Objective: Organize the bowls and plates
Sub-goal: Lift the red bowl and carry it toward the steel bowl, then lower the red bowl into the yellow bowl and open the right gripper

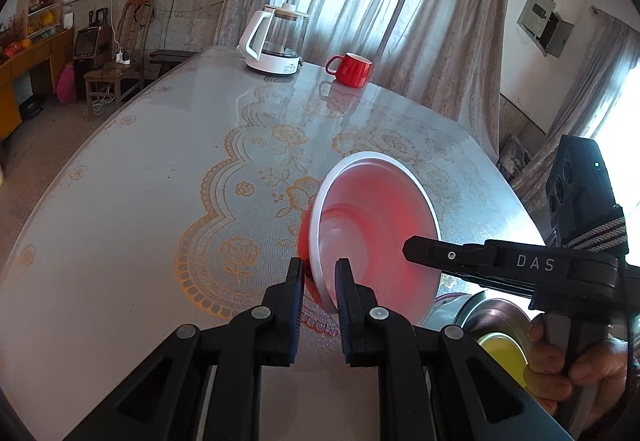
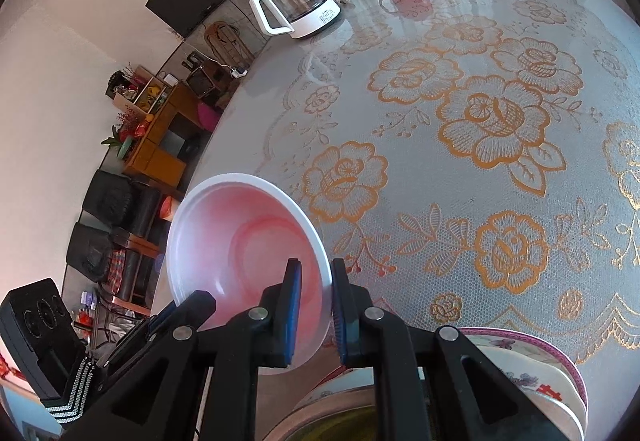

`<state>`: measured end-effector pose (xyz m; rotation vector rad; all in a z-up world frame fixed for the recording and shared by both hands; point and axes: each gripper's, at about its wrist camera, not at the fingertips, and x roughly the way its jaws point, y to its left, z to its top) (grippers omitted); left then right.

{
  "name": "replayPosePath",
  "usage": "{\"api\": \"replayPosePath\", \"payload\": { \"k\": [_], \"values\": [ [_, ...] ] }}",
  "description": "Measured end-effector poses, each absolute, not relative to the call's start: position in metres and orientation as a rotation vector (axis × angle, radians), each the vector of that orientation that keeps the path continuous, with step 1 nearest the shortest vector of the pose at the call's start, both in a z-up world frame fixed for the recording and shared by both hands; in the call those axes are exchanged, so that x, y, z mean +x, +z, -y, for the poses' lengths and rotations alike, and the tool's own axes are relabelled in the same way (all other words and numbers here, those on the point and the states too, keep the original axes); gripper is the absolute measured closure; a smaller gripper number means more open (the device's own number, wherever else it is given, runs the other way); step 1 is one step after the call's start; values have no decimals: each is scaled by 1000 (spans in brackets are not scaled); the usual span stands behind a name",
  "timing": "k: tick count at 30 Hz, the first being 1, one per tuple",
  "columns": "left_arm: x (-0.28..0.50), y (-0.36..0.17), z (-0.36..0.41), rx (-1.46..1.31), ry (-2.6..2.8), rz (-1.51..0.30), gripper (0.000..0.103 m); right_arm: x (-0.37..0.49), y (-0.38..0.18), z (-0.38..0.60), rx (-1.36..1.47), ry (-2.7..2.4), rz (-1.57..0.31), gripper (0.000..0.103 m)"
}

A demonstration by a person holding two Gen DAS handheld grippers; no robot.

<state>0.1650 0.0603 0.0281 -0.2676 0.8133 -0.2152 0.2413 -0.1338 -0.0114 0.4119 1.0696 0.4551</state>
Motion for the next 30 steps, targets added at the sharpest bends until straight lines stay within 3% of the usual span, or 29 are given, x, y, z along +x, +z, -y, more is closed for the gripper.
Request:
{"api": "replayPosePath", "payload": {
  "k": [30],
  "values": [
    [94, 78, -16, -172, -379, -696, 88, 152, 33, 183, 441, 457, -919, 89]
  ]
}}
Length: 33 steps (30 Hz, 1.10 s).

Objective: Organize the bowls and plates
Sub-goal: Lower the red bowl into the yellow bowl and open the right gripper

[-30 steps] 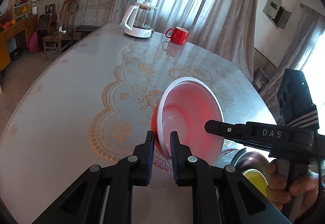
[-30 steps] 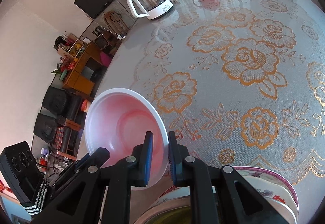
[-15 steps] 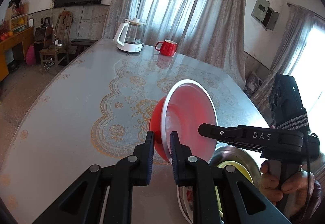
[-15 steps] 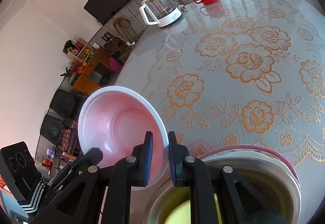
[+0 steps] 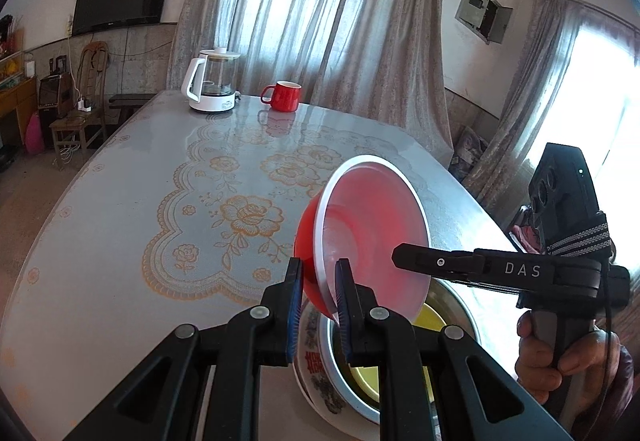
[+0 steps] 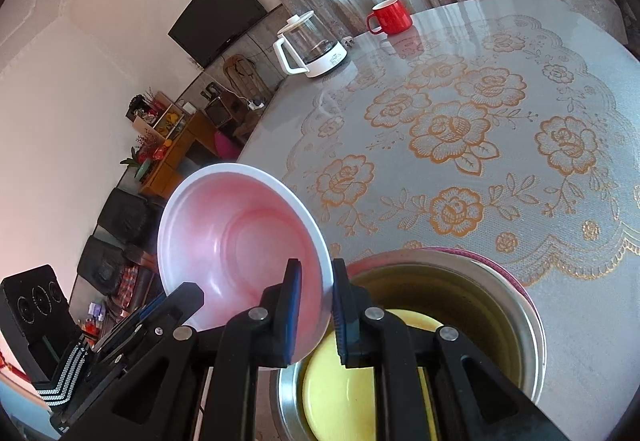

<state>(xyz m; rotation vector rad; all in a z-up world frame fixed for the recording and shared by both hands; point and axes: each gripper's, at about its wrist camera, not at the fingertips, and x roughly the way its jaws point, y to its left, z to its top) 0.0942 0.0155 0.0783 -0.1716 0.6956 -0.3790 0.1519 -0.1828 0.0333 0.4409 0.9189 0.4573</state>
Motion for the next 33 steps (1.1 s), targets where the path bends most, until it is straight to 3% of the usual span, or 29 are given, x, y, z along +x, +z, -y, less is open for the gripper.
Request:
{"api": "replayPosePath", "payload": {
  "k": [14, 33],
  "values": [
    [71, 76, 23, -101, -510, -721, 88, 100, 34, 225, 445, 369, -915, 89],
    [67, 38, 23, -149, -567, -903, 88, 82, 12, 231, 435, 349, -1026, 87]
  ]
}}
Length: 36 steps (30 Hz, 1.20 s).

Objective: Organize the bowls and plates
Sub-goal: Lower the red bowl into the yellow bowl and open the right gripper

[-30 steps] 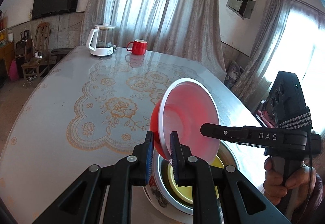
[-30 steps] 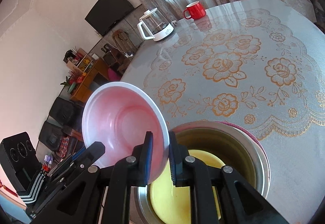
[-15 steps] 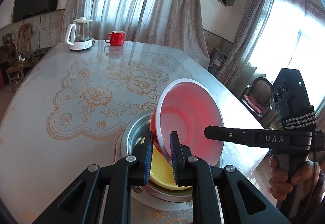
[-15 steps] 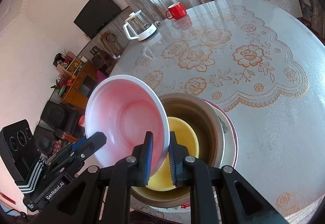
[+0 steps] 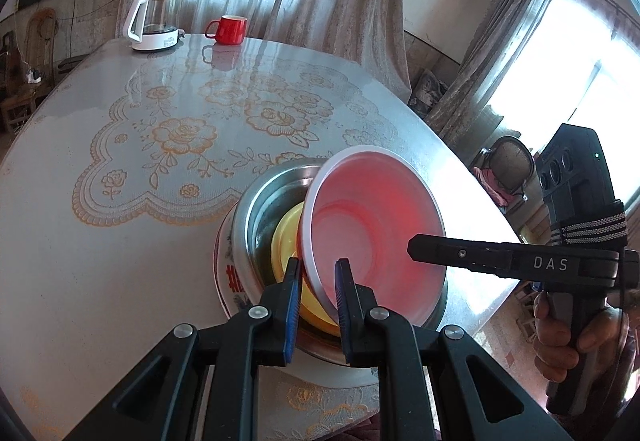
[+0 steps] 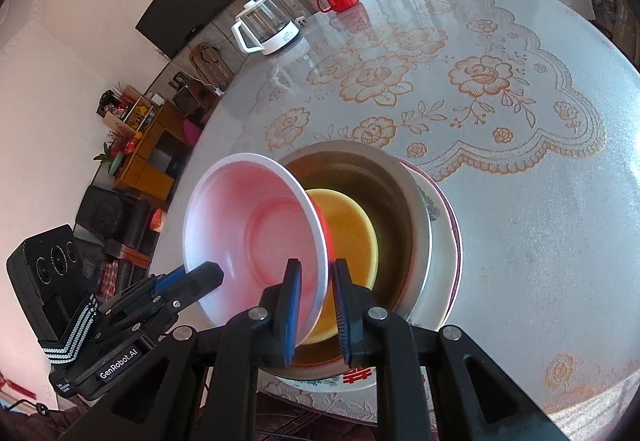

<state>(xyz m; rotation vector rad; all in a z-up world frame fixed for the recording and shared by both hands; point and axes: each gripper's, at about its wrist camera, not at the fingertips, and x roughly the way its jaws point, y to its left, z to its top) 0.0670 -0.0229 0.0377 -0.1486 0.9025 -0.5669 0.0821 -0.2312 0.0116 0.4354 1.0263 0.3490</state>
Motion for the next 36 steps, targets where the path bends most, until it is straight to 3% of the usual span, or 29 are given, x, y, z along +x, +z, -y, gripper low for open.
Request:
{"api": "replayPosePath", "payload": {
  "k": [7, 12, 19, 30, 36],
  "values": [
    [62, 32, 33, -102, -566, -911, 88, 83, 8, 233, 425, 322, -1019, 78],
    [65, 30, 34, -86, -552, -907, 87, 85, 3, 233, 389, 284, -1002, 78],
    [66, 26, 34, -65, -522, -898, 87, 88, -3, 225, 293, 229, -967, 91],
    [67, 25, 36, -52, -510, -886, 87, 88, -4, 217, 218, 210, -942, 90],
    [63, 27, 35, -55, -499, -885, 84, 84, -1, 215, 204, 216, -930, 83]
  ]
}}
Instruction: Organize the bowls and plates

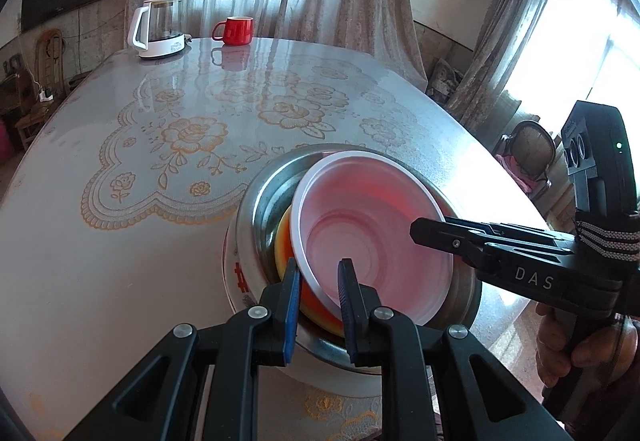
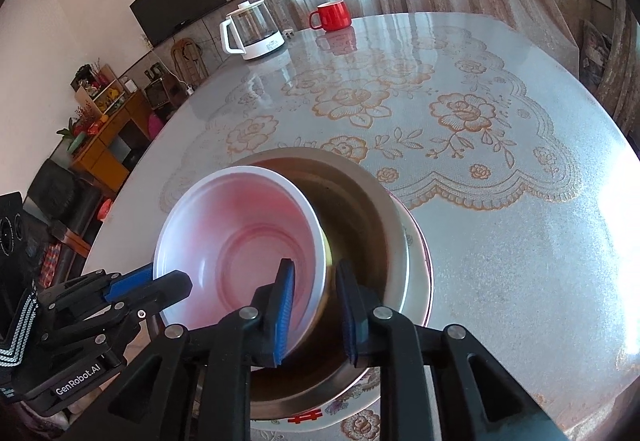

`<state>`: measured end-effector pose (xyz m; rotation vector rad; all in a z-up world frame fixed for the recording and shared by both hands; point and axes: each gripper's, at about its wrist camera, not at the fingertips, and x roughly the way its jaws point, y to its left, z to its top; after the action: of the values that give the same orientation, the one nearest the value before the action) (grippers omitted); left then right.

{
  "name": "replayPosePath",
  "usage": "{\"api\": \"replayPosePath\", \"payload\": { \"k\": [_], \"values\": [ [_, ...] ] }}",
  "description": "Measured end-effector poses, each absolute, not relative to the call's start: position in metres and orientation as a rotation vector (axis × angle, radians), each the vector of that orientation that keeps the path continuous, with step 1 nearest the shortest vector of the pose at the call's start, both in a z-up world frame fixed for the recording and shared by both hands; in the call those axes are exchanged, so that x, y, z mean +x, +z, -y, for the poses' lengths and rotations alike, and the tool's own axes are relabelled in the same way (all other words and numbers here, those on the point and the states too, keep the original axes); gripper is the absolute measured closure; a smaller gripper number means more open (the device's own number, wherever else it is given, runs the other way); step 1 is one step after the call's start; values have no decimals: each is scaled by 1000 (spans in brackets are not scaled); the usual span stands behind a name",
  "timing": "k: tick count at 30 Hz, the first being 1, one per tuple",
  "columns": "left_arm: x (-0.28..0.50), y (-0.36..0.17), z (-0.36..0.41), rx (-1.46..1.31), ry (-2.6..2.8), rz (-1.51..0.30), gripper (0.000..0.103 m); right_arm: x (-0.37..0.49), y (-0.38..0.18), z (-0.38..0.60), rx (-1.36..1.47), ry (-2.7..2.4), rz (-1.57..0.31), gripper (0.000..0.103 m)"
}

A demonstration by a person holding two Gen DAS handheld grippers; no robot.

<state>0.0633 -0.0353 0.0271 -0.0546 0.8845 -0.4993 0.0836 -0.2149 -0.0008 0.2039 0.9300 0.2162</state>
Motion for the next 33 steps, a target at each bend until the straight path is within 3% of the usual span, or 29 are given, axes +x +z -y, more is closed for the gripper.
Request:
{"api": "replayPosePath", "payload": {
  "k": [11, 24, 30, 33],
  "values": [
    [60, 30, 32, -58, -482, -867, 83, 75, 1, 208, 159, 206, -910, 81],
    [50, 39, 24, -59, -420, -794, 71, 64, 5, 198, 116, 155, -859, 75],
    [36, 47, 15, -33, -313, -689, 58, 43, 21, 193, 113, 83, -746, 70],
    [27, 49, 11, -18, -266, -641, 47, 29, 26, 186, 97, 16, -688, 67]
  ]
}}
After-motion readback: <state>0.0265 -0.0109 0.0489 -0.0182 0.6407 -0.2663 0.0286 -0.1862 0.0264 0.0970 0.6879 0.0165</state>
